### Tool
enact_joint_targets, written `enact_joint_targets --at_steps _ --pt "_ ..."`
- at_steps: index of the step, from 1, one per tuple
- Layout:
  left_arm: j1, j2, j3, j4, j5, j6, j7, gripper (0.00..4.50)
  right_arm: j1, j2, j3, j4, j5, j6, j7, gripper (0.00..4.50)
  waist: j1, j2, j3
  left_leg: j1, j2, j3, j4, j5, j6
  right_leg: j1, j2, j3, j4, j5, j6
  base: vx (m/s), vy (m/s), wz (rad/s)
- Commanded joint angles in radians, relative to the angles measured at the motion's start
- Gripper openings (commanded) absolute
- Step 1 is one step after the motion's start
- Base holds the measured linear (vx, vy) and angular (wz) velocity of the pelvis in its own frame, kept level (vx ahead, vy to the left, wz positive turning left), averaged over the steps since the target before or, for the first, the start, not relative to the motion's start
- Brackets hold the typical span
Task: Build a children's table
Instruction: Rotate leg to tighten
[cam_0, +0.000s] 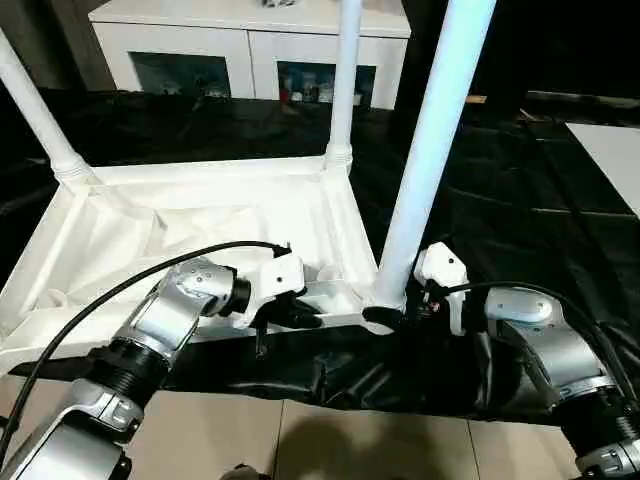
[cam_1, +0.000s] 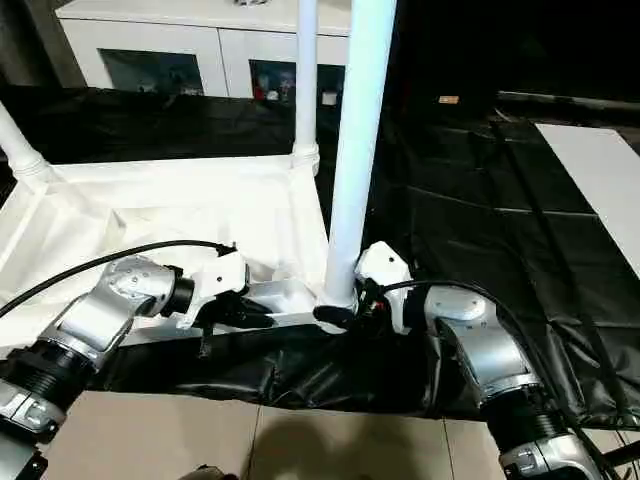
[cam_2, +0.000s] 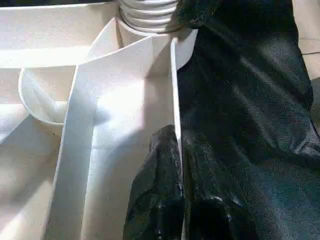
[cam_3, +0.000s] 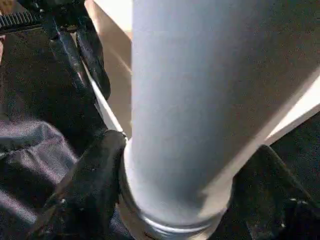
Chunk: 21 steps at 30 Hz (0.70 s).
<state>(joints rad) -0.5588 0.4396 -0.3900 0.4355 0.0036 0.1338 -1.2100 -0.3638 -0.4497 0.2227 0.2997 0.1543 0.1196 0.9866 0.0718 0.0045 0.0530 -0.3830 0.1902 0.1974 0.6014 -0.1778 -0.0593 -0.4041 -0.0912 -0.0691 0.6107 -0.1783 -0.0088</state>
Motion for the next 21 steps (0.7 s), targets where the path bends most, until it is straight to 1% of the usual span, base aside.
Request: enact_joint_targets --at_steps 1,5,6,8,9,10,11,12,13,14,15,16,17,18,19,20,21 --pt "-0.008 0.009 -0.014 -0.028 0.012 0.001 -0.023 0.00 -0.007 -0.002 -0.013 0.018 -0.002 -0.002 0.002 2.83 -0.001 -0.003 -0.067 0.020 0.043 -0.021 -0.075 -0.230 0.044 0.046 -0.056 0.046 -0.072 -0.223 -0.214 0.000 0.000 0.00" --pt "-0.006 0.008 -0.017 -0.026 0.016 0.000 -0.019 0.00 -0.002 0.008 -0.003 0.034 -0.029 -0.005 -0.029 2.74 -0.002 -0.004 -0.066 0.018 0.042 -0.021 -0.075 -0.224 0.044 0.046 -0.056 0.046 -0.072 -0.219 -0.215 0.000 0.000 0.00" --pt "-0.005 0.005 -0.017 -0.024 0.018 0.003 -0.011 0.00 0.000 0.020 0.002 0.043 -0.049 -0.005 -0.063 2.73 -0.003 -0.004 -0.066 0.019 0.042 -0.020 -0.075 -0.226 0.043 0.046 -0.055 0.046 -0.072 -0.224 -0.213 0.000 0.000 0.00" --pt "-0.010 -0.009 -0.013 -0.014 0.024 0.008 0.017 0.00 -0.006 0.052 -0.002 0.059 -0.067 0.020 -0.136 2.72 -0.007 -0.003 -0.063 0.019 0.042 -0.021 -0.078 -0.242 0.035 0.043 -0.055 0.046 -0.075 -0.252 -0.209 0.000 0.000 0.00" --pt "-0.024 -0.040 0.000 0.009 0.026 0.026 0.066 0.00 -0.020 0.106 -0.015 0.088 -0.087 0.048 -0.248 2.72 -0.012 -0.005 -0.060 0.021 0.041 -0.022 -0.080 -0.268 0.025 0.042 -0.055 0.045 -0.080 -0.298 -0.197 0.000 0.000 0.00" --pt "-0.024 -0.040 0.000 0.009 0.026 0.026 0.066 0.00 -0.020 0.106 -0.015 0.088 -0.087 0.048 -0.248 2.72 -0.017 -0.006 -0.058 0.022 0.038 -0.023 -0.081 -0.291 0.010 0.040 -0.056 0.044 -0.086 -0.357 -0.183 0.000 0.000 0.00" --pt "-0.041 -0.070 0.012 0.033 0.029 0.037 0.114 0.00 -0.033 0.155 -0.030 0.114 -0.099 0.078 -0.347 2.72 -0.020 -0.006 -0.058 0.020 0.037 -0.026 -0.083 -0.302 0.004 0.042 -0.057 0.042 -0.087 -0.385 -0.173 0.000 0.000 0.00" --pt "-0.077 -0.131 0.038 0.078 0.023 0.075 0.196 0.00 -0.065 0.250 -0.065 0.164 -0.122 0.132 -0.548 2.72 -0.030 -0.003 -0.055 0.025 0.036 -0.029 -0.086 -0.337 -0.021 0.034 -0.053 0.041 -0.093 -0.443 -0.152 0.000 0.000 0.00" --pt "-0.079 -0.134 0.039 0.080 0.023 0.077 0.200 0.00 -0.067 0.254 -0.067 0.166 -0.123 0.135 -0.557 2.72 -0.034 -0.003 -0.054 0.029 0.034 -0.029 -0.085 -0.352 -0.033 0.029 -0.053 0.041 -0.094 -0.464 -0.149 0.000 0.000 0.00" --pt "-0.090 -0.152 0.048 0.090 0.018 0.088 0.220 0.00 -0.083 0.290 -0.082 0.186 -0.128 0.163 -0.632 2.72 -0.041 -0.004 -0.056 0.029 0.032 -0.035 -0.087 -0.376 -0.046 0.032 -0.058 0.037 -0.099 -0.508 -0.136 0.000 0.000 0.00" --pt "-0.130 -0.205 0.078 0.133 0.018 0.119 0.319 0.00 -0.115 0.344 -0.101 0.230 -0.142 0.183 -0.747 2.71 -0.048 -0.007 -0.057 0.022 0.033 -0.039 -0.090 -0.372 -0.048 0.037 -0.058 0.036 -0.100 -0.511 -0.122 0.000 0.000 0.00" --pt "-0.133 -0.208 0.079 0.137 0.018 0.121 0.326 0.00 -0.118 0.348 -0.102 0.233 -0.143 0.184 -0.755 2.71 -0.048 -0.004 -0.056 0.024 0.033 -0.038 -0.089 -0.375 -0.049 0.034 -0.058 0.037 -0.101 -0.508 -0.119 0.000 0.000 0.00" --pt "-0.170 -0.245 0.095 0.187 0.035 0.130 0.422 0.00 -0.154 0.399 -0.140 0.290 -0.125 0.175 -0.856 2.71 -0.045 0.002 -0.059 0.030 0.034 -0.039 -0.087 -0.380 -0.050 0.030 -0.060 0.038 -0.102 -0.497 -0.122 0.000 0.000 0.00" --pt "-0.184 -0.257 0.099 0.208 0.044 0.127 0.460 0.00 -0.170 0.423 -0.163 0.317 -0.108 0.170 -0.900 2.71 -0.048 -0.001 -0.062 0.037 0.032 -0.036 -0.083 -0.390 -0.047 0.022 -0.059 0.041 -0.105 -0.470 -0.133 0.000 0.000 0.00" --pt "-0.195 -0.267 0.101 0.229 0.052 0.122 0.488 0.00 -0.189 0.441 -0.175 0.353 -0.096 0.157 -0.927 2.70 -0.047 -0.003 -0.063 0.032 0.030 -0.034 -0.084 -0.371 -0.041 0.027 -0.056 0.041 -0.101 -0.429 -0.141 0.000 0.000 0.00" --pt "-0.204 -0.277 0.103 0.246 0.061 0.117 0.506 0.00 -0.208 0.459 -0.185 0.389 -0.092 0.145 -0.953 2.70 -0.041 -0.001 -0.063 0.032 0.031 -0.031 -0.084 -0.353 -0.030 0.028 -0.056 0.043 -0.101 -0.389 -0.144 0.000 0.000 0.00" --pt "-0.207 -0.280 0.103 0.251 0.064 0.115 0.510 0.00 -0.215 0.464 -0.187 0.400 -0.093 0.135 -0.960 2.70 -0.041 -0.001 -0.063 0.032 0.031 -0.031 -0.084 -0.353 -0.030 0.028 -0.056 0.043 -0.101 -0.389 -0.144 0.000 0.000 0.00"
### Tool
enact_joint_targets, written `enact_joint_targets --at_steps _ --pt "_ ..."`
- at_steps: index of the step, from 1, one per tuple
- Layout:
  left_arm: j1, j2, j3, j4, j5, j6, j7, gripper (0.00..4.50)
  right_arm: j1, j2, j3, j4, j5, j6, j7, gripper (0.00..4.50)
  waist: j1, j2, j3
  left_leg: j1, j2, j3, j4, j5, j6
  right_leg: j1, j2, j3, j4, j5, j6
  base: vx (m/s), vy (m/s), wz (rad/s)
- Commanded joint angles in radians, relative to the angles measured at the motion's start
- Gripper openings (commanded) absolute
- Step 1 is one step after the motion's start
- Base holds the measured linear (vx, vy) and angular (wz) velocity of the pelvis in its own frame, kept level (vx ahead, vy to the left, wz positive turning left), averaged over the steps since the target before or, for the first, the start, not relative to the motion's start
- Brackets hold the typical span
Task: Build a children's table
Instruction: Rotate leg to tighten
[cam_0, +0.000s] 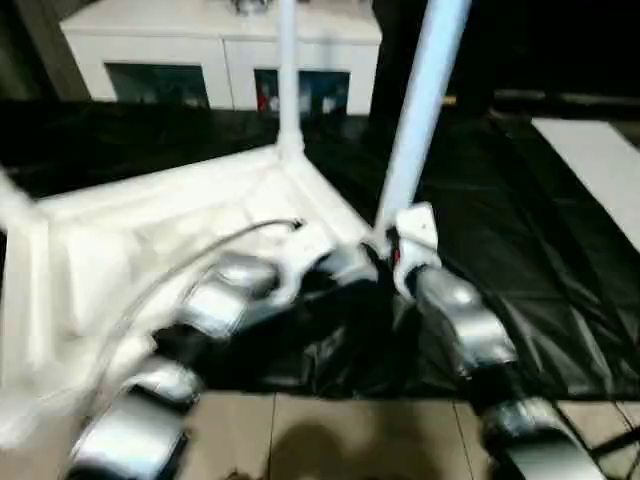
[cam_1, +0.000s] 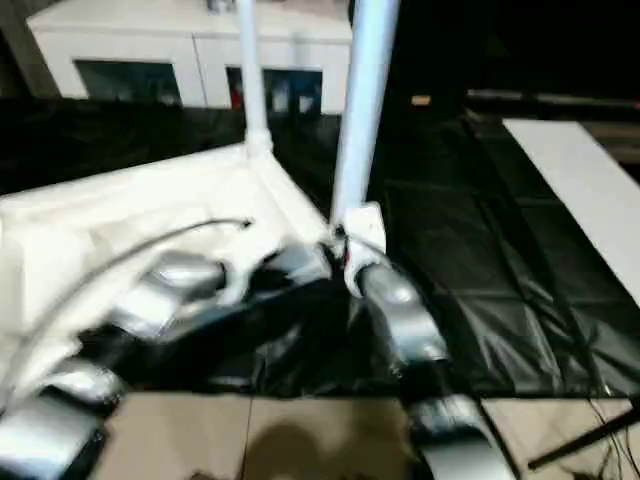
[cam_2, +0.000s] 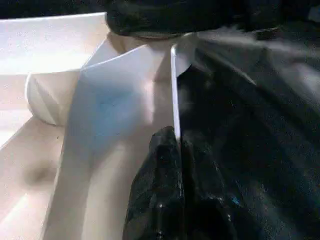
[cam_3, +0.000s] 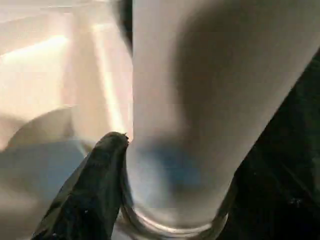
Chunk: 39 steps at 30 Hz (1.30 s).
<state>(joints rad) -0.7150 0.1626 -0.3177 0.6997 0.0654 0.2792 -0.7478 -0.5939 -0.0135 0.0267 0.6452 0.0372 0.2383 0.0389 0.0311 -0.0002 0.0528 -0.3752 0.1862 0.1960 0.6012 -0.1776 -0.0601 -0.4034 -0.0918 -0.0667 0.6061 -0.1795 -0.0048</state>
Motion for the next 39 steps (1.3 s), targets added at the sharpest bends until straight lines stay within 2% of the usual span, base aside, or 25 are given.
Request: enact_joint_targets --at_steps 1,3,4,5,6,7,9,11,12,14,15,17,18,19,20,21,23,24,28,31,34,39 --pt "-0.057 -0.010 0.031 0.002 0.011 -0.044 0.055 0.00 -0.006 0.041 0.009 0.089 0.014 -0.017 -0.030 2.70 0.001 0.002 -0.065 0.017 0.034 -0.026 -0.083 -0.314 -0.014 0.034 -0.054 0.042 -0.089 -0.324 -0.161 0.000 0.000 0.00" --pt "-0.055 -0.005 0.031 0.004 0.018 -0.058 0.041 0.00 -0.016 0.052 0.006 0.089 0.019 -0.072 0.020 2.70 0.002 0.001 -0.067 0.016 0.034 -0.024 -0.080 -0.294 -0.003 0.035 -0.054 0.042 -0.085 -0.296 -0.173 0.000 0.000 0.00" --pt "-0.051 -0.001 0.031 0.000 0.020 -0.059 0.037 0.00 -0.013 0.054 -0.001 0.075 0.030 -0.092 0.051 3.05 0.004 -0.002 -0.068 0.014 0.035 -0.022 -0.079 -0.284 0.008 0.038 -0.055 0.043 -0.083 -0.280 -0.175 0.000 0.000 0.00" --pt "-0.044 0.007 0.030 -0.009 0.022 -0.056 0.027 0.00 -0.007 0.048 0.004 0.055 0.020 -0.106 0.061 3.05 0.006 -0.003 -0.069 0.014 0.035 -0.021 -0.078 -0.273 0.014 0.039 -0.055 0.044 -0.082 -0.265 -0.178 0.000 0.000 0.00" --pt "-0.037 0.015 0.028 -0.017 0.023 -0.055 0.017 0.00 0.002 0.037 0.009 0.031 0.014 -0.117 0.072 3.26 0.008 -0.002 -0.069 0.013 0.036 -0.021 -0.078 -0.260 0.017 0.039 -0.056 0.044 -0.079 -0.248 -0.183 0.000 0.000 0.00" --pt "-0.031 0.024 0.022 -0.021 0.026 -0.062 0.010 0.00 0.011 0.024 0.014 0.008 0.007 -0.129 0.077 3.42 0.009 -0.001 -0.072 0.009 0.037 -0.021 -0.076 -0.209 0.031 0.046 -0.053 0.043 -0.070 -0.178 -0.198 0.000 0.000 0.00" --pt "-0.013 0.048 0.008 -0.038 0.027 -0.066 -0.015 0.00 0.029 -0.012 0.008 -0.040 0.004 -0.133 0.092 3.49 0.010 0.000 -0.077 0.006 0.037 -0.020 -0.073 -0.159 0.050 0.050 -0.050 0.043 -0.057 -0.087 -0.216 0.000 0.000 0.00" --pt "0.006 0.074 -0.007 -0.065 0.025 -0.080 -0.051 0.00 0.046 -0.061 0.009 -0.086 0.018 -0.113 0.148 3.70 0.011 -0.001 -0.082 0.002 0.037 -0.019 -0.065 -0.086 0.088 0.054 -0.049 0.042 -0.043 0.029 -0.249 0.000 0.000 0.00" --pt "0.019 0.090 -0.015 -0.085 0.023 -0.093 -0.079 0.00 0.062 -0.100 0.022 -0.120 0.018 -0.102 0.195 3.70 0.012 -0.002 -0.081 0.003 0.037 -0.018 -0.064 -0.083 0.097 0.053 -0.048 0.041 -0.044 0.037 -0.255 0.000 0.000 0.00" --pt "0.034 0.109 -0.021 -0.107 0.017 -0.087 -0.118 0.00 0.090 -0.158 0.043 -0.173 0.029 -0.081 0.291 3.70 0.017 -0.003 -0.078 0.003 0.039 -0.015 -0.063 -0.095 0.114 0.054 -0.049 0.042 -0.045 0.033 -0.262 0.000 0.000 0.00" --pt "0.049 0.130 -0.028 -0.123 0.012 -0.115 -0.166 0.00 0.119 -0.212 0.063 -0.218 0.045 -0.074 0.397 3.70 0.019 0.001 -0.076 0.005 0.040 -0.015 -0.064 -0.120 0.120 0.054 -0.048 0.042 -0.050 0.010 -0.260 0.000 0.000 0.00" --pt "0.074 0.165 -0.041 -0.153 -0.004 -0.123 -0.250 0.00 0.167 -0.287 0.082 -0.278 0.082 -0.069 0.565 3.70 0.025 -0.002 -0.075 0.005 0.043 -0.014 -0.063 -0.148 0.116 0.053 -0.051 0.044 -0.051 -0.026 -0.256 0.000 0.000 0.00" --pt "0.086 0.180 -0.048 -0.166 -0.016 -0.153 -0.295 0.00 0.187 -0.318 0.097 -0.300 0.093 -0.080 0.634 3.70 0.029 0.005 -0.072 0.005 0.043 -0.016 -0.066 -0.164 0.113 0.052 -0.052 0.044 -0.055 -0.049 -0.253 0.000 0.000 0.00" --pt "0.097 0.194 -0.055 -0.182 -0.029 -0.173 -0.337 0.00 0.207 -0.347 0.112 -0.322 0.104 -0.090 0.699 3.70 0.028 0.001 -0.068 0.007 0.044 -0.015 -0.068 -0.202 0.101 0.048 -0.052 0.044 -0.062 -0.106 -0.244 0.000 0.000 0.00" --pt "0.104 0.202 -0.059 -0.193 -0.038 -0.174 -0.361 0.00 0.219 -0.363 0.120 -0.335 0.112 -0.093 0.736 3.70 0.030 0.002 -0.068 0.009 0.046 -0.016 -0.071 -0.221 0.092 0.050 -0.053 0.044 -0.064 -0.130 -0.241 0.000 0.000 0.00" --pt "0.117 0.226 -0.073 -0.220 -0.050 -0.163 -0.408 0.00 0.245 -0.401 0.140 -0.366 0.130 -0.091 0.813 3.70 0.029 0.002 -0.064 0.012 0.048 -0.017 -0.075 -0.261 0.068 0.046 -0.052 0.045 -0.069 -0.192 -0.233 0.000 0.000 0.00" --pt "0.123 0.243 -0.084 -0.235 -0.051 -0.163 -0.438 0.00 0.260 -0.431 0.156 -0.383 0.141 -0.086 0.864 3.70 0.031 0.005 -0.061 0.018 0.049 -0.017 -0.078 -0.291 0.053 0.040 -0.052 0.046 -0.075 -0.243 -0.224 0.000 0.000 0.00" --pt "0.126 0.252 -0.087 -0.243 -0.051 -0.157 -0.453 0.00 0.268 -0.453 0.169 -0.396 0.150 -0.081 0.902 3.70 0.031 0.002 -0.060 0.022 0.049 -0.017 -0.079 -0.317 0.040 0.036 -0.052 0.047 -0.080 -0.279 -0.217 0.000 0.000 0.00" --pt "0.127 0.257 -0.080 -0.255 -0.058 -0.139 -0.474 0.00 0.251 -0.454 0.171 -0.375 0.142 -0.083 0.924 3.70 0.030 -0.001 -0.059 0.018 0.047 -0.019 -0.080 -0.322 0.028 0.035 -0.056 0.047 -0.085 -0.341 -0.198 0.000 0.000 0.00" --pt "0.120 0.258 -0.080 -0.242 -0.048 -0.152 -0.466 0.00 0.231 -0.445 0.179 -0.345 0.114 -0.102 0.916 3.70 0.029 -0.003 -0.061 0.014 0.047 -0.021 -0.080 -0.299 0.025 0.036 -0.056 0.046 -0.082 -0.334 -0.191 0.000 0.000 0.00" --pt "0.120 0.259 -0.079 -0.243 -0.048 -0.152 -0.468 0.00 0.224 -0.439 0.175 -0.336 0.116 -0.104 0.914 3.70 0.030 -0.003 -0.063 0.015 0.047 -0.020 -0.078 -0.283 0.030 0.035 -0.055 0.046 -0.080 -0.307 -0.196 0.000 0.000 0.00" --pt "0.119 0.263 -0.076 -0.248 -0.047 -0.144 -0.478 0.00 0.210 -0.428 0.176 -0.304 0.116 -0.114 0.917 3.34 0.031 -0.001 -0.067 0.009 0.046 -0.019 -0.075 -0.228 0.048 0.042 -0.053 0.044 -0.068 -0.204 -0.226 0.000 0.000 0.00"
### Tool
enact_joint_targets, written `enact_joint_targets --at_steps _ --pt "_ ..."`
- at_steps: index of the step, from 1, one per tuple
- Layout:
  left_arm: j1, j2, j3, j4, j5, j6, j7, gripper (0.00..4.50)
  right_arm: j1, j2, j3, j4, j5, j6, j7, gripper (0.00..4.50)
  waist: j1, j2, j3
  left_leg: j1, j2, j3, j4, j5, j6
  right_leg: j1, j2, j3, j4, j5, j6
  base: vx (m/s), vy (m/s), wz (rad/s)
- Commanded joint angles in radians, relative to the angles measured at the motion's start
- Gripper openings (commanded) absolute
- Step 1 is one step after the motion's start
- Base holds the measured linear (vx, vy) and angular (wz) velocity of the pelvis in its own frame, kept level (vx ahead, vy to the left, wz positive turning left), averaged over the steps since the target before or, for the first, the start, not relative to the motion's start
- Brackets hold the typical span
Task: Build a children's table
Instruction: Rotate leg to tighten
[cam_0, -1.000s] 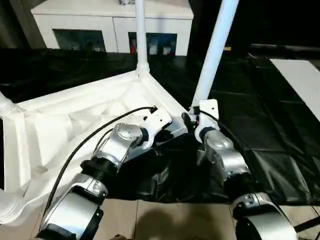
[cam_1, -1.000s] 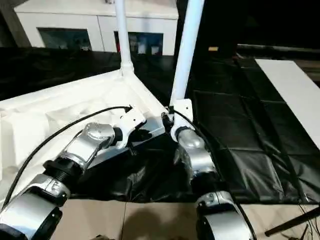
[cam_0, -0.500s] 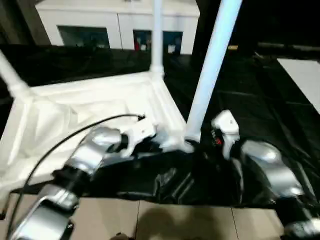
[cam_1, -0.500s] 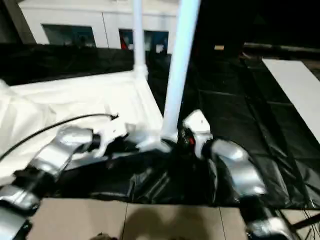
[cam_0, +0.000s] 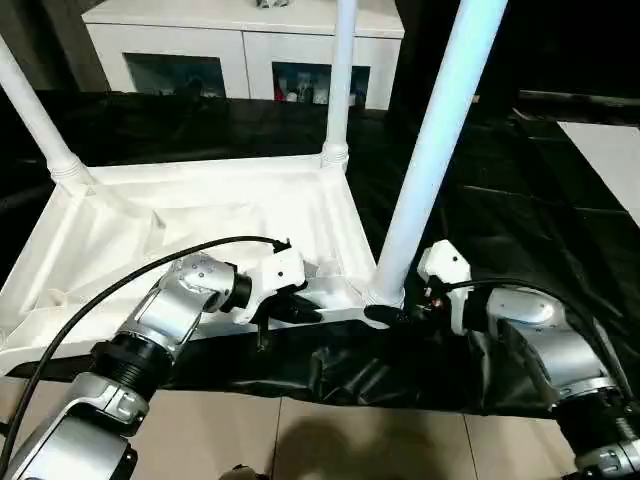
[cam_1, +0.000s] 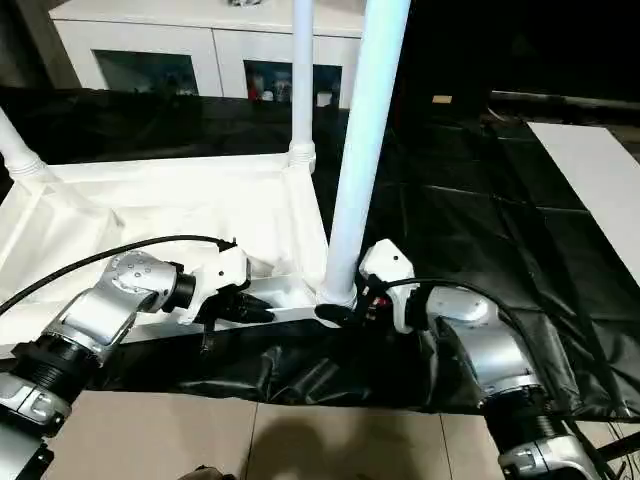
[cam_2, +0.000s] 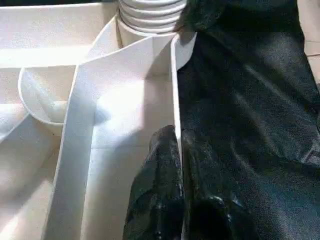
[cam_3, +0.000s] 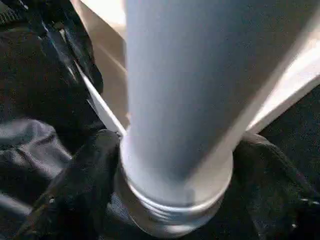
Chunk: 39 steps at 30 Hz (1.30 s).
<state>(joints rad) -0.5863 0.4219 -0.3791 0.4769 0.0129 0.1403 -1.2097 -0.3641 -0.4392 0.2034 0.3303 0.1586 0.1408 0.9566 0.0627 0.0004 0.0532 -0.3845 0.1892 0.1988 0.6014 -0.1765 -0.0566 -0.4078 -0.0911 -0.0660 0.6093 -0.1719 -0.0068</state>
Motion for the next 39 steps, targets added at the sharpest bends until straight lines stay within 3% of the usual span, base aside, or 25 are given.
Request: enact_joint_targets --at_steps 1,8,13,15,16,17,18,19,20,22,26,28,32,33,39 --pt "-0.009 0.004 -0.014 -0.026 0.006 -0.004 -0.017 0.00 -0.020 -0.001 0.000 0.014 -0.006 -0.018 0.002 3.27 -0.001 -0.002 -0.067 0.019 0.043 -0.021 -0.075 -0.232 0.045 0.046 -0.054 0.044 -0.071 -0.213 -0.224 0.000 0.000 0.00" --pt "-0.010 0.006 -0.014 -0.024 0.008 -0.005 -0.018 0.00 -0.029 0.014 -0.006 0.038 -0.016 -0.028 -0.011 2.74 -0.003 -0.002 -0.064 0.021 0.042 -0.022 -0.078 -0.278 0.031 0.044 -0.056 0.044 -0.081 -0.296 -0.206 0.000 0.000 0.00" --pt "-0.010 0.003 -0.012 -0.019 0.011 -0.007 -0.016 0.00 -0.030 0.030 -0.019 0.047 0.000 -0.029 -0.016 2.70 -0.004 -0.003 -0.065 0.020 0.042 -0.023 -0.078 -0.268 0.031 0.044 -0.054 0.044 -0.078 -0.282 -0.205 0.000 0.000 0.00" --pt "-0.011 -0.007 -0.003 -0.011 0.011 0.003 0.008 0.00 -0.038 0.059 -0.040 0.071 -0.013 -0.022 -0.096 2.70 -0.006 -0.001 -0.065 0.021 0.042 -0.023 -0.078 -0.266 0.028 0.042 -0.055 0.044 -0.078 -0.282 -0.208 0.000 0.000 0.00" --pt "-0.017 -0.022 0.004 0.005 0.014 0.005 0.037 0.00 -0.046 0.086 -0.056 0.098 -0.030 -0.021 -0.177 2.70 -0.009 -0.007 -0.065 0.019 0.042 -0.023 -0.079 -0.265 0.024 0.044 -0.055 0.043 -0.079 -0.293 -0.204 0.000 0.000 0.00" --pt "-0.021 -0.031 0.009 0.015 0.016 0.006 0.056 0.00 -0.052 0.104 -0.066 0.117 -0.043 -0.020 -0.233 2.70 -0.009 -0.004 -0.065 0.020 0.041 -0.023 -0.079 -0.263 0.019 0.041 -0.055 0.043 -0.078 -0.298 -0.205 0.000 0.000 0.00" --pt "-0.053 -0.084 0.031 0.085 0.030 0.015 0.163 0.00 -0.072 0.187 -0.123 0.185 -0.071 0.024 -0.482 2.70 -0.018 -0.004 -0.063 0.018 0.038 -0.024 -0.080 -0.269 0.005 0.039 -0.053 0.042 -0.080 -0.330 -0.192 0.000 0.000 0.00" --pt "-0.053 -0.084 0.031 0.085 0.030 0.015 0.163 0.00 -0.072 0.187 -0.123 0.185 -0.071 0.024 -0.482 2.70 -0.018 -0.004 -0.063 0.018 0.038 -0.024 -0.080 -0.269 0.005 0.039 -0.053 0.042 -0.080 -0.330 -0.192 0.000 0.000 0.00" --pt "-0.091 -0.137 0.055 0.159 0.042 0.025 0.276 0.00 -0.094 0.256 -0.160 0.243 -0.088 0.063 -0.668 2.69 -0.023 -0.002 -0.063 0.024 0.035 -0.026 -0.080 -0.292 -0.013 0.034 -0.055 0.042 -0.086 -0.369 -0.185 0.000 0.000 0.00" --pt "-0.117 -0.171 0.069 0.207 0.048 0.027 0.348 0.00 -0.110 0.292 -0.167 0.280 -0.099 0.076 -0.753 2.69 -0.029 -0.001 -0.066 0.028 0.036 -0.030 -0.082 -0.312 -0.035 0.034 -0.054 0.040 -0.088 -0.382 -0.172 0.000 0.000 0.00" --pt "-0.176 -0.249 0.101 0.304 0.052 0.033 0.499 0.00 -0.190 0.397 -0.190 0.416 -0.090 0.074 -0.930 2.69 -0.031 -0.001 -0.068 0.024 0.031 -0.024 -0.079 -0.295 -0.013 0.035 -0.054 0.044 -0.087 -0.308 -0.186 0.000 0.000 0.00" --pt "-0.189 -0.265 0.112 0.324 0.050 0.033 0.534 0.00 -0.213 0.420 -0.190 0.449 -0.090 0.064 -0.965 2.69 -0.029 0.000 -0.067 0.024 0.030 -0.024 -0.077 -0.294 -0.010 0.037 -0.055 0.042 -0.089 -0.321 -0.180 0.000 0.000 0.00" --pt "-0.215 -0.288 0.124 0.374 0.064 -0.001 0.556 0.00 -0.272 0.479 -0.193 0.498 -0.084 -0.030 -0.938 2.69 -0.025 -0.004 -0.069 0.020 0.032 -0.023 -0.077 -0.276 0.008 0.040 -0.057 0.042 -0.086 -0.291 -0.179 0.000 0.000 0.00" --pt "-0.215 -0.288 0.124 0.376 0.066 -0.009 0.550 0.00 -0.274 0.484 -0.199 0.491 -0.079 -0.044 -0.924 3.25 -0.024 -0.003 -0.070 0.019 0.033 -0.024 -0.079 -0.266 0.014 0.043 -0.056 0.042 -0.083 -0.276 -0.180 0.000 0.000 0.00" --pt "-0.185 -0.248 0.085 0.343 0.078 -0.036 0.475 0.00 -0.260 0.411 -0.172 0.423 -0.118 -0.093 -0.896 3.74 -0.023 -0.005 -0.070 0.015 0.034 -0.021 -0.077 -0.233 0.033 0.047 -0.055 0.041 -0.078 -0.233 -0.196 0.000 0.000 0.00"
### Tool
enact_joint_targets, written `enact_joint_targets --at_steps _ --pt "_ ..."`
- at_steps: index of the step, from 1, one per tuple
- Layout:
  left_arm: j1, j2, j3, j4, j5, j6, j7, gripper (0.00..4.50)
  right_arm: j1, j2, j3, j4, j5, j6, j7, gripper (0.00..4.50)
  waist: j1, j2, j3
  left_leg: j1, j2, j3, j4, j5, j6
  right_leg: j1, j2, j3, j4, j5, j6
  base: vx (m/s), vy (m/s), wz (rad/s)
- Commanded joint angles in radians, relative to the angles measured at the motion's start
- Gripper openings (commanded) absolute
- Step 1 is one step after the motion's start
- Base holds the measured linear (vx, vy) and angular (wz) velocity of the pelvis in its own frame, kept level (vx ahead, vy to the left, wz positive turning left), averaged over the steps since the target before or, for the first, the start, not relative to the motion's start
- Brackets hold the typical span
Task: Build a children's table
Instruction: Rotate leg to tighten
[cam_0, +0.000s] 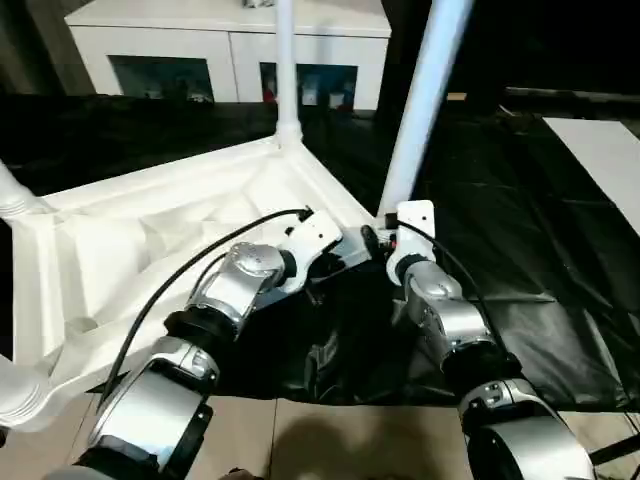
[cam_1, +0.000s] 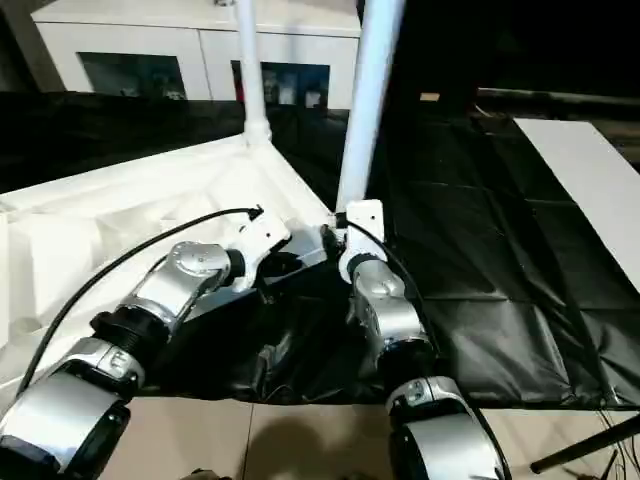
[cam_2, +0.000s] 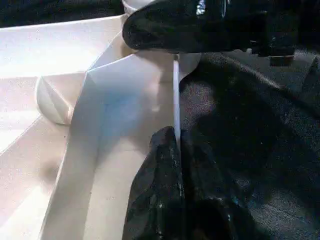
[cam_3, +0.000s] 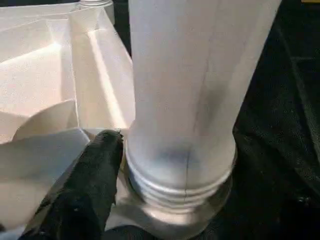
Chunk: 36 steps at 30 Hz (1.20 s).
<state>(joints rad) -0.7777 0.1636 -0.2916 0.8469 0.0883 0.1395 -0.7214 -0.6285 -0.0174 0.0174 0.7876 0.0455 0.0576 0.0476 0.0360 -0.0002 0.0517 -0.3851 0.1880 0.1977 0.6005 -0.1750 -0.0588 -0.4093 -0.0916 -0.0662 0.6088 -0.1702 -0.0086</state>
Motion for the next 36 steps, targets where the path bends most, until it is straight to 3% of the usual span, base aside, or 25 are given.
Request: enact_joint_targets --at_steps 1,4,6,7,10,12,14,18,19,20,23,28,30,36 --pt "0.024 0.029 -0.014 -0.053 0.006 -0.042 -0.057 0.00 0.028 -0.063 0.031 -0.092 -0.026 0.003 0.062 3.82 0.005 -0.002 -0.068 0.017 0.035 -0.020 -0.076 -0.233 0.037 0.048 -0.055 0.042 -0.078 -0.236 -0.195 0.000 0.000 0.00" --pt "0.038 0.046 -0.023 -0.076 0.005 -0.043 -0.093 0.00 0.057 -0.108 0.045 -0.149 -0.035 0.020 0.126 3.93 0.008 -0.004 -0.067 0.017 0.037 -0.019 -0.076 -0.230 0.046 0.050 -0.054 0.043 -0.078 -0.230 -0.192 0.000 0.000 0.00" --pt "0.062 0.074 -0.037 -0.112 -0.001 -0.054 -0.158 0.00 0.112 -0.182 0.076 -0.243 -0.003 0.059 0.307 3.93 0.013 0.000 -0.068 0.015 0.039 -0.021 -0.075 -0.225 0.056 0.055 -0.054 0.043 -0.075 -0.213 -0.191 0.000 0.000 0.00" --pt "0.074 0.089 -0.045 -0.129 -0.008 -0.074 -0.200 0.00 0.143 -0.223 0.099 -0.289 0.018 0.068 0.408 3.93 0.014 -0.004 -0.068 0.014 0.039 -0.019 -0.074 -0.223 0.071 0.056 -0.052 0.044 -0.076 -0.190 -0.198 0.000 0.000 0.00" --pt "0.119 0.136 -0.070 -0.206 -0.051 -0.097 -0.357 0.00 0.243 -0.375 0.197 -0.412 0.054 0.024 0.721 3.93 0.027 0.000 -0.068 0.015 0.046 -0.020 -0.072 -0.219 0.091 0.059 -0.054 0.045 -0.069 -0.132 -0.217 0.000 0.000 0.00" --pt "0.143 0.164 -0.093 -0.259 -0.072 -0.091 -0.441 0.00 0.282 -0.438 0.217 -0.456 0.094 0.001 0.851 3.93 0.025 0.001 -0.069 0.014 0.044 -0.018 -0.070 -0.211 0.099 0.058 -0.054 0.045 -0.063 -0.097 -0.250 0.000 0.000 0.00" --pt "0.158 0.184 -0.108 -0.300 -0.085 -0.073 -0.497 0.00 0.290 -0.460 0.219 -0.466 0.112 0.001 0.888 3.93 0.025 0.000 -0.067 0.015 0.047 -0.019 -0.071 -0.222 0.099 0.057 -0.055 0.044 -0.065 -0.117 -0.255 0.000 0.000 0.00" --pt "0.181 0.215 -0.125 -0.377 -0.110 -0.016 -0.574 0.00 0.280 -0.473 0.211 -0.464 0.111 0.000 0.925 3.93 0.025 0.001 -0.063 0.023 0.050 -0.017 -0.075 -0.264 0.072 0.048 -0.056 0.046 -0.072 -0.207 -0.258 0.000 0.000 0.00" --pt "0.183 0.217 -0.123 -0.382 -0.105 -0.016 -0.574 0.00 0.278 -0.472 0.205 -0.469 0.111 0.006 0.931 3.93 0.026 -0.006 -0.061 0.028 0.051 -0.015 -0.077 -0.281 0.062 0.043 -0.053 0.046 -0.077 -0.234 -0.251 0.000 0.000 0.00" --pt "0.183 0.218 -0.122 -0.382 -0.102 -0.018 -0.573 0.00 0.278 -0.473 0.204 -0.474 0.117 0.010 0.938 3.93 0.030 -0.003 -0.060 0.030 0.051 -0.015 -0.076 -0.288 0.059 0.040 -0.054 0.048 -0.077 -0.246 -0.248 0.000 0.000 0.00" --pt "0.187 0.225 -0.117 -0.383 -0.095 -0.024 -0.573 0.00 0.276 -0.479 0.210 -0.482 0.121 0.011 0.949 3.93 0.028 -0.007 -0.060 0.024 0.047 -0.019 -0.079 -0.295 0.044 0.045 -0.056 0.046 -0.082 -0.304 -0.213 0.000 0.000 0.00" --pt "0.193 0.234 -0.113 -0.403 -0.100 -0.013 -0.576 0.00 0.267 -0.466 0.210 -0.453 0.114 -0.006 0.959 3.93 0.027 -0.008 -0.063 0.019 0.047 -0.020 -0.078 -0.260 0.049 0.048 -0.057 0.046 -0.076 -0.272 -0.208 0.000 0.000 0.00" --pt "0.198 0.238 -0.113 -0.415 -0.102 -0.003 -0.578 0.00 0.262 -0.441 0.182 -0.445 0.146 -0.004 0.953 3.78 0.026 -0.007 -0.063 0.017 0.046 -0.019 -0.076 -0.237 0.058 0.049 -0.056 0.045 -0.073 -0.241 -0.217 0.000 0.000 0.00" --pt "0.204 0.244 -0.114 -0.430 -0.103 0.009 -0.581 0.00 0.261 -0.438 0.168 -0.447 0.152 -0.021 0.966 3.52 0.021 -0.006 -0.062 0.018 0.046 -0.020 -0.077 -0.252 0.055 0.047 -0.054 0.045 -0.076 -0.265 -0.216 0.000 0.000 0.00"
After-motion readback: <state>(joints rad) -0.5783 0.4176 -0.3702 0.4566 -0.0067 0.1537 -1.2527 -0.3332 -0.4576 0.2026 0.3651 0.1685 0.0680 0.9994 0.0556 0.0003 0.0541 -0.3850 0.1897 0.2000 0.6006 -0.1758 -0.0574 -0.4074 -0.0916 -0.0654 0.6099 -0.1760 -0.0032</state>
